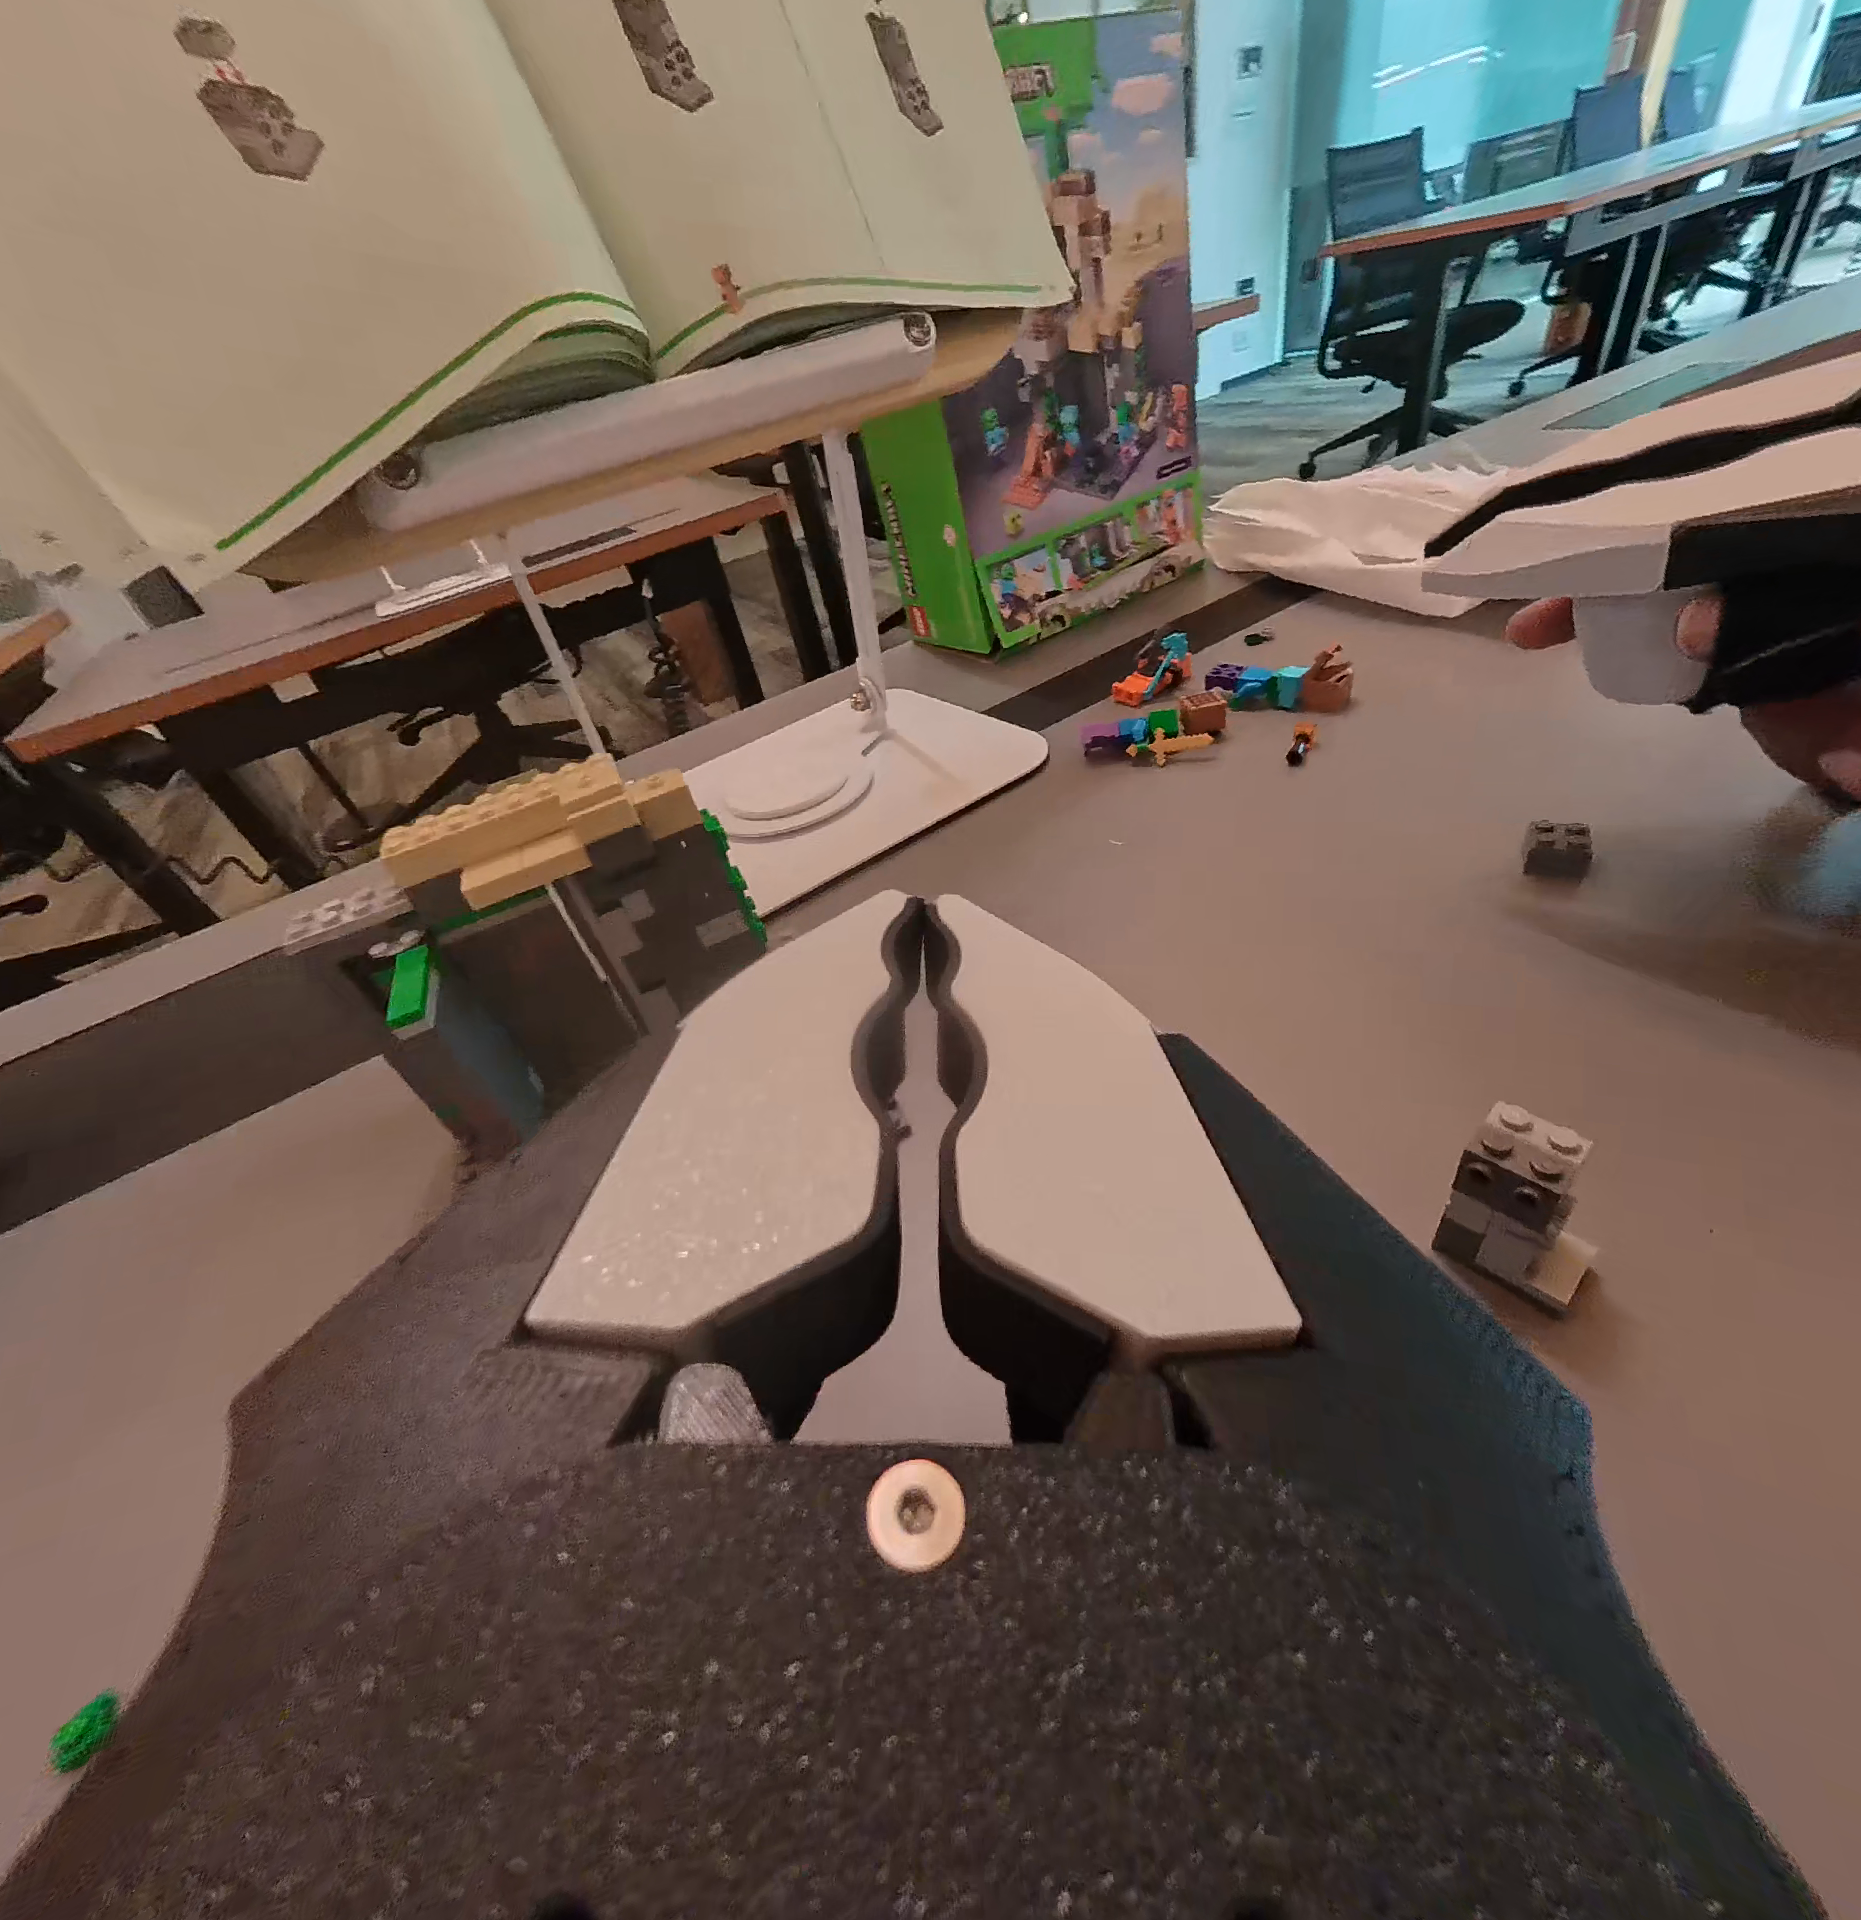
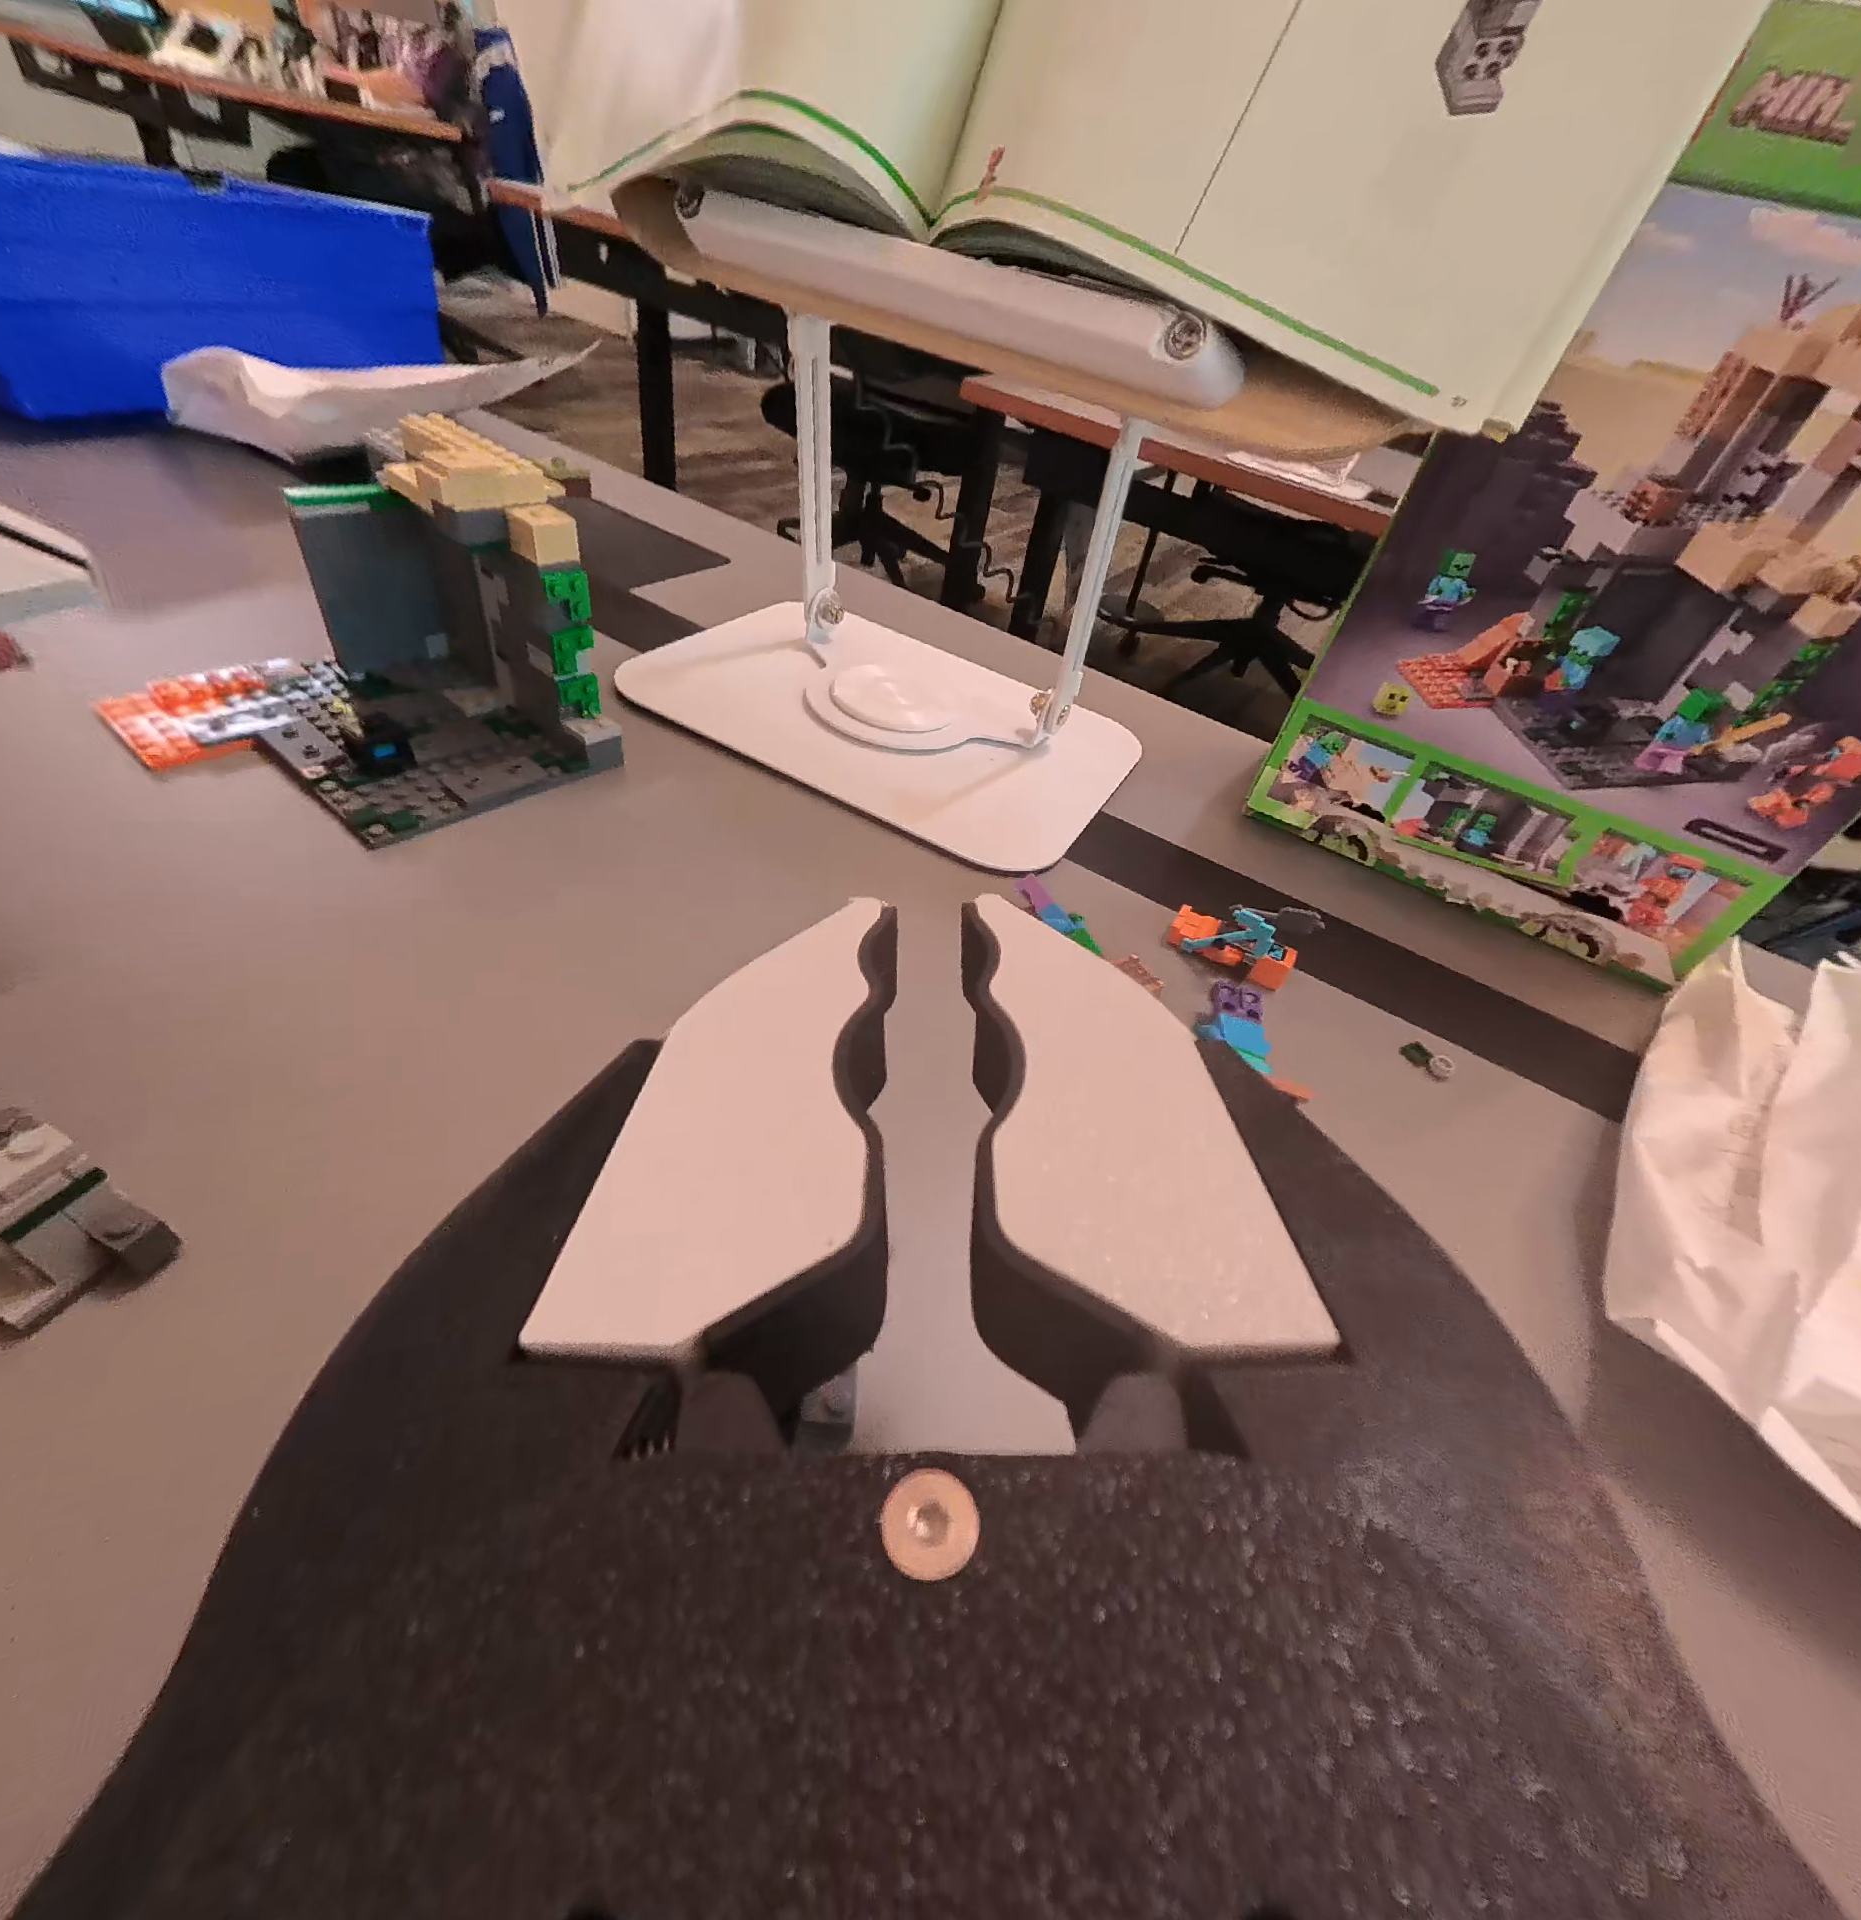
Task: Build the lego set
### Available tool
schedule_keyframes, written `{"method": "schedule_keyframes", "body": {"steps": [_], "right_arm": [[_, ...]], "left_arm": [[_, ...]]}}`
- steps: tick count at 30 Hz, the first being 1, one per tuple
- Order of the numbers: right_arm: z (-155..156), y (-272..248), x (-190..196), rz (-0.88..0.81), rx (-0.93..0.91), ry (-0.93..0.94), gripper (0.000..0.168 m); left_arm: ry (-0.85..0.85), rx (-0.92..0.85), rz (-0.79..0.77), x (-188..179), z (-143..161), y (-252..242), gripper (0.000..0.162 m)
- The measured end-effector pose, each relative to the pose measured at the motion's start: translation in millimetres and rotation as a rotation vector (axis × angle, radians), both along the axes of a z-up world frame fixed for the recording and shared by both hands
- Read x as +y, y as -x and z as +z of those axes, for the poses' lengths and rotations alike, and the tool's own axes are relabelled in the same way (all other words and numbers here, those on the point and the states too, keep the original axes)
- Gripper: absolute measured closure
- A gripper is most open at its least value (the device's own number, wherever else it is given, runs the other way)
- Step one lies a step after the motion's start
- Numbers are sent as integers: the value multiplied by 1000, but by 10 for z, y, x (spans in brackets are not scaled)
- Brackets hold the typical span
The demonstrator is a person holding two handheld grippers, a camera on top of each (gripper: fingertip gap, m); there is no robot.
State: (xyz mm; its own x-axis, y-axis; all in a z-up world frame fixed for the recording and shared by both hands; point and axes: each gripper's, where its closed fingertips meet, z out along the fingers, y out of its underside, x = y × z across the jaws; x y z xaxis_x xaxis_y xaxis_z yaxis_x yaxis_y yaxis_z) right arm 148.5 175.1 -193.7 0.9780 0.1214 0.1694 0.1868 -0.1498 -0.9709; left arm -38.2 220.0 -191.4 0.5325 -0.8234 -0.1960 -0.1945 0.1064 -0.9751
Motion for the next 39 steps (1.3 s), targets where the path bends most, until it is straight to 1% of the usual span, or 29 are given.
{"method": "schedule_keyframes", "body": {"steps": [4, 7, 11, 14, 18, 20, 26, 30, 33, 34, 35, 37, 39], "right_arm": [[-58, 55, 22, 4, 12, 2, 157], [-46, 60, 21, -6, 19, 0, 157], [-43, 23, 4, -28, -43, 24, 157], [-29, -23, -7, -42, -23, 62, 156], [-124, -118, -63, -71, -16, 186, 155], [-221, -153, -115, -70, -6, 274, 151], [-548, -152, -374, 5, 42, 545, 135], [-751, -68, -452, 56, 47, 652, 132], [-914, 2, -471, 64, -18, 727, 132], [-928, -13, -468, 50, -59, 732, 136], [-925, -10, -469, 52, -87, 733, 152], [-896, 61, -470, 95, -95, 721, 152], [-736, 189, -430, 158, -67, 639, 153]], "left_arm": [[16, 11, 22, 5, -15, 48, 162], [21, 4, 32, 10, 11, 88, 162], [4, 29, 45, 13, 5, 112, 162], [0, 28, 55, 43, 28, 140, 162], [-17, 54, 66, 43, 5, 174, 162], [-24, 58, 67, 45, 13, 175, 162], [-21, 93, 58, 50, -38, 140, 162], [-19, 102, 57, 50, -52, 147, 162], [-15, 103, 53, 46, -53, 151, 162], [-14, 104, 47, 39, -52, 146, 162], [-11, 106, 36, 25, -53, 136, 162], [-6, 108, 0, -28, -47, 93, 162], [3, 120, -80, -135, -55, 14, 162]]}}
